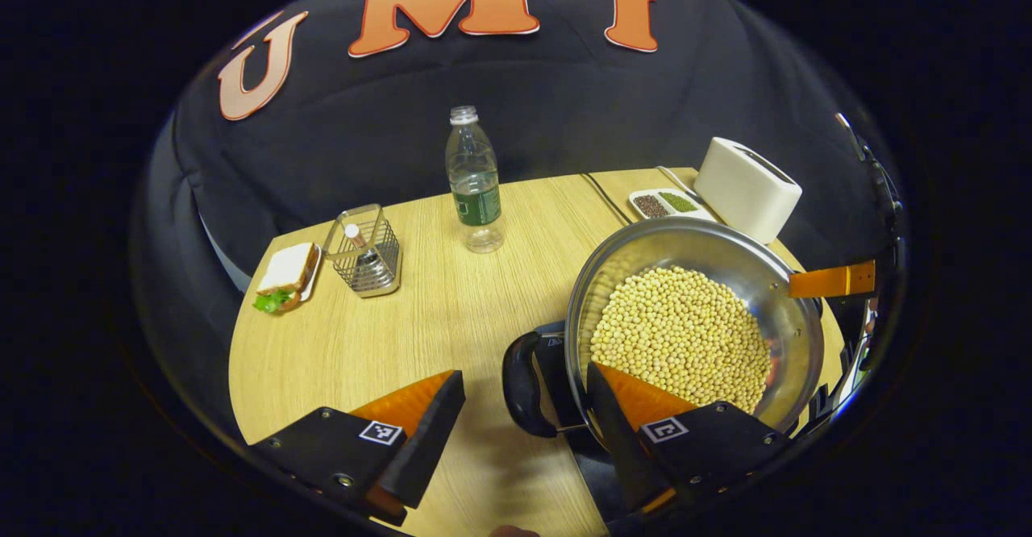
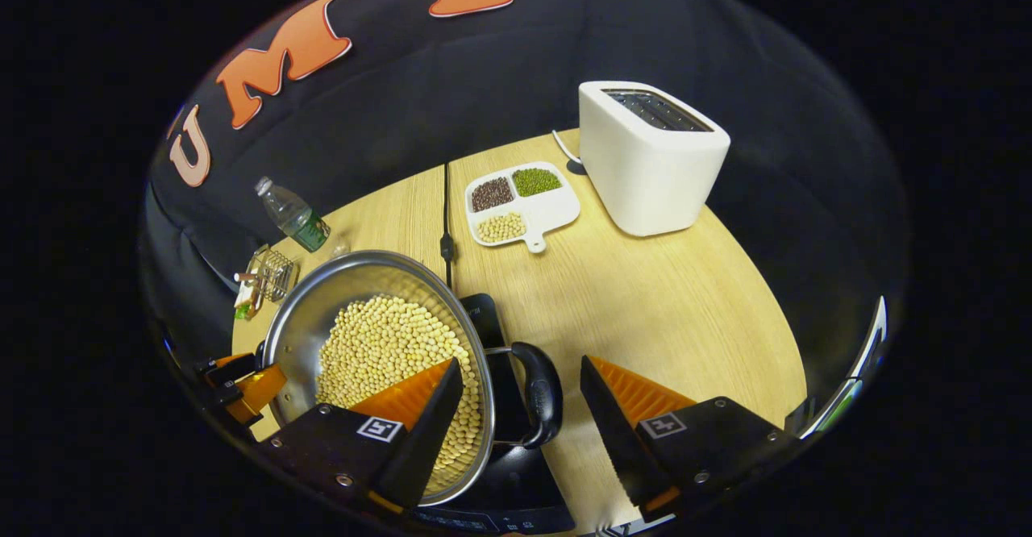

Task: First push the handle of the pot to place it horizontally, then grasp the pot with both hands and set it on the induction cooktop.

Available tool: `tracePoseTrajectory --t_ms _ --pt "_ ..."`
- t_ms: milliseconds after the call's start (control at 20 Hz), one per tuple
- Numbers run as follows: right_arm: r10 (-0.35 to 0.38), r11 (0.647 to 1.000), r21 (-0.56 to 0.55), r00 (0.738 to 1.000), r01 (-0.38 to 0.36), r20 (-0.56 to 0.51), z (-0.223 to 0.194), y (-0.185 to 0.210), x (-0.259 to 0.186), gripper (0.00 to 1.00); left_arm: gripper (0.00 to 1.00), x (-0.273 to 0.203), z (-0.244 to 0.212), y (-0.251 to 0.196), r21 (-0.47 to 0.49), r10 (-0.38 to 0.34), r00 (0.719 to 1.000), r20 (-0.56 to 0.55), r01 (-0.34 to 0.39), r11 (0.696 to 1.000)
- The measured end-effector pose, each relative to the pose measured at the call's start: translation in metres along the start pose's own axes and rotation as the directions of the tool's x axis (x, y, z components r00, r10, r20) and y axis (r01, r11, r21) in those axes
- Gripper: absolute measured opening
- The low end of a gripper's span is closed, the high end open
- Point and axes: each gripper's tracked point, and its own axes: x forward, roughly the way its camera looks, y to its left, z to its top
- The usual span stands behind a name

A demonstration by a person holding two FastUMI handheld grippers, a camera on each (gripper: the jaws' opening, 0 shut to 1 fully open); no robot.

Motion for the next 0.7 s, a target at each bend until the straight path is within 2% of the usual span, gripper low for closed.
tracePoseTrajectory --t_ms 150,250,350,500,600,700 --pt "0.006 1.0 -0.027 0.99 -0.002 0.14 0.035 0.004 -0.035 0.95 0.9 -0.028 0.029 0.02 0.065 0.068 0.991 0.117 -0.076 0.995" --pt "0.041 0.999 -0.044 0.962 -0.03 0.271 0.066 0.019 -0.067 0.95 0.89 -0.05 0.053 0.034 0.103 0.107 0.973 0.205 -0.131 0.986" --pt "0.09 0.995 -0.071 0.914 -0.068 0.396 0.097 0.038 -0.103 0.95 0.88 -0.072 0.077 0.042 0.088 0.122 0.955 0.27 -0.151 0.985" --pt "0.143 0.987 -0.146 0.816 -0.073 0.56 0.133 0.061 -0.157 0.95 0.89 -0.106 0.12 0.064 -0.034 0.144 0.925 0.351 -0.14 0.989" --pt "0.167 0.979 -0.198 0.762 -0.052 0.626 0.15 0.069 -0.192 0.95 0.89 -0.134 0.161 0.088 -0.126 0.187 0.887 0.422 -0.146 0.981" --pt "0.189 0.974 -0.22 0.709 -0.049 0.679 0.167 0.079 -0.224 0.95 0.89 -0.172 0.195 0.113 -0.18 0.233 0.834 0.5 -0.163 0.97"
